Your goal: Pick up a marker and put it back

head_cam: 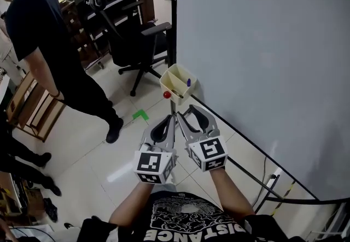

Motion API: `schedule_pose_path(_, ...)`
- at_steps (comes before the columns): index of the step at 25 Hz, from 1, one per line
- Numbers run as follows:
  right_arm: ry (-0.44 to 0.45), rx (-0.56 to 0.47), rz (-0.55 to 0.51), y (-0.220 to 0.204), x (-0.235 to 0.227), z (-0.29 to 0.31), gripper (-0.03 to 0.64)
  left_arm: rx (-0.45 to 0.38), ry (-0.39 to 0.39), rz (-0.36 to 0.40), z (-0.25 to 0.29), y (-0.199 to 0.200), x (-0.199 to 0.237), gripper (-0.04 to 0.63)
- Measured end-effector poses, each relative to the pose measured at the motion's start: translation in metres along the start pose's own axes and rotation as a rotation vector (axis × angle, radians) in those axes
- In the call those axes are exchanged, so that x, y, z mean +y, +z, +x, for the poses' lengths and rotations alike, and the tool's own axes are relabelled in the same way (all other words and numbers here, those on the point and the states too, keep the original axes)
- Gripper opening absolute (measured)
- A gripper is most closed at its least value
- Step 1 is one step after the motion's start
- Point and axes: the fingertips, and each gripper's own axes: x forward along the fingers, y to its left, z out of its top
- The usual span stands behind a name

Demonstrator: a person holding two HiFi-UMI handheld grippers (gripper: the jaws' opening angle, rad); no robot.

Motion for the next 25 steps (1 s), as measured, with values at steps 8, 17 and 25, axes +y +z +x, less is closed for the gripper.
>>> schedule_pose_path(8,-0.035,0.035,0.016,-0.015,-0.021,0.043,0.166,0.025,-0.014,-0.013,0.029,-0.003,0.027,0.006)
schedule_pose_path(17,-0.077,0.068,0.034,-0.033,-0.037,0.072,0.166,0.031,-0.024,-0.004,0.047,-0.004,0.05,0.006)
schedule_pose_path(25,-0.138,0.075,0.002,-0.034,-0.046,0.074,0.097,0.046,-0.039,-0.002,0.054,-0.005,0.057,0.006)
